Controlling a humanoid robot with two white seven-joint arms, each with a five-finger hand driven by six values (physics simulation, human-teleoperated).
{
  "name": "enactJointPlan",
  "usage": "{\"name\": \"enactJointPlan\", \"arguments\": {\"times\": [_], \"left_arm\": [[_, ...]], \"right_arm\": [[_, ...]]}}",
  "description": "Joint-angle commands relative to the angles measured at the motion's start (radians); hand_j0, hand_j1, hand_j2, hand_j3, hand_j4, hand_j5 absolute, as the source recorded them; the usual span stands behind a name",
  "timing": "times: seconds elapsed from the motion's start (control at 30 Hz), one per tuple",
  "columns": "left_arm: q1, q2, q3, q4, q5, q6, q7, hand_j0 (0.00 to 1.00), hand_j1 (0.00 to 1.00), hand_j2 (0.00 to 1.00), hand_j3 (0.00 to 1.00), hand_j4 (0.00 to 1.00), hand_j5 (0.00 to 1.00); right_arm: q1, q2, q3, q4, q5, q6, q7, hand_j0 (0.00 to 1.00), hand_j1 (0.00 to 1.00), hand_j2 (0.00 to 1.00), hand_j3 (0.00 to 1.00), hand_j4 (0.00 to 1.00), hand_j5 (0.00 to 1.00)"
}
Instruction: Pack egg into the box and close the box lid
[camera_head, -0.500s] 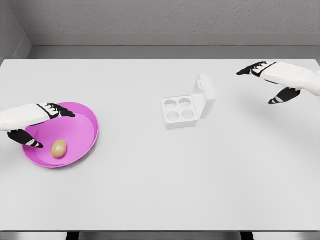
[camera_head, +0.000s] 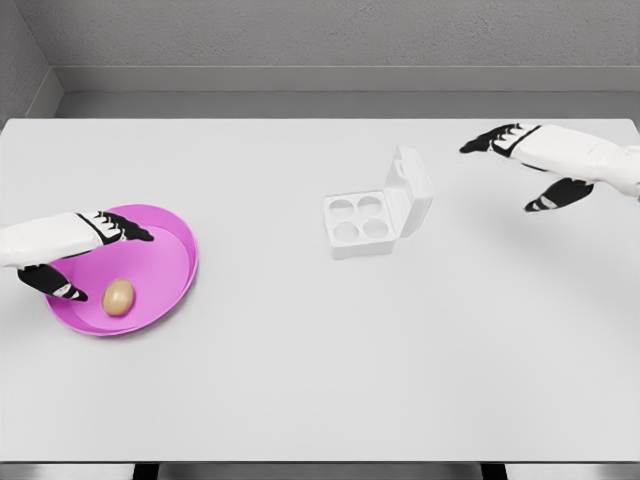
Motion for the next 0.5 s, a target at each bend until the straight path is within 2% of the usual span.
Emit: {"name": "enactJointPlan", "arguments": {"times": [0.0, 0.17, 0.23, 0.47], "left_arm": [[0.000, 0.000, 0.001, -0.003, -0.005, 0.001, 0.000, 1.00, 1.00, 1.00, 1.00, 1.00, 1.00], [0.002, -0.003, 0.001, -0.003, -0.011, 0.001, 0.000, 0.94, 0.94, 0.94, 0.94, 0.94, 0.94], [0.005, -0.003, 0.000, -0.003, -0.013, 0.001, 0.000, 0.91, 0.91, 0.91, 0.91, 0.91, 0.91], [0.009, -0.009, -0.015, -0.004, -0.027, 0.001, 0.000, 0.88, 0.88, 0.88, 0.88, 0.88, 0.88]], "right_arm": [[0.000, -0.039, -0.001, -0.013, -0.037, 0.003, 0.000, 1.00, 1.00, 1.00, 1.00, 1.00, 1.00], [0.017, -0.034, 0.011, -0.024, -0.037, 0.003, 0.000, 1.00, 1.00, 1.00, 1.00, 1.00, 1.00], [0.012, -0.036, 0.054, -0.018, -0.035, 0.003, 0.000, 1.00, 1.00, 1.00, 1.00, 1.00, 1.00], [0.021, -0.031, 0.066, 0.005, -0.032, 0.003, 0.000, 1.00, 1.00, 1.00, 1.00, 1.00, 1.00]]}}
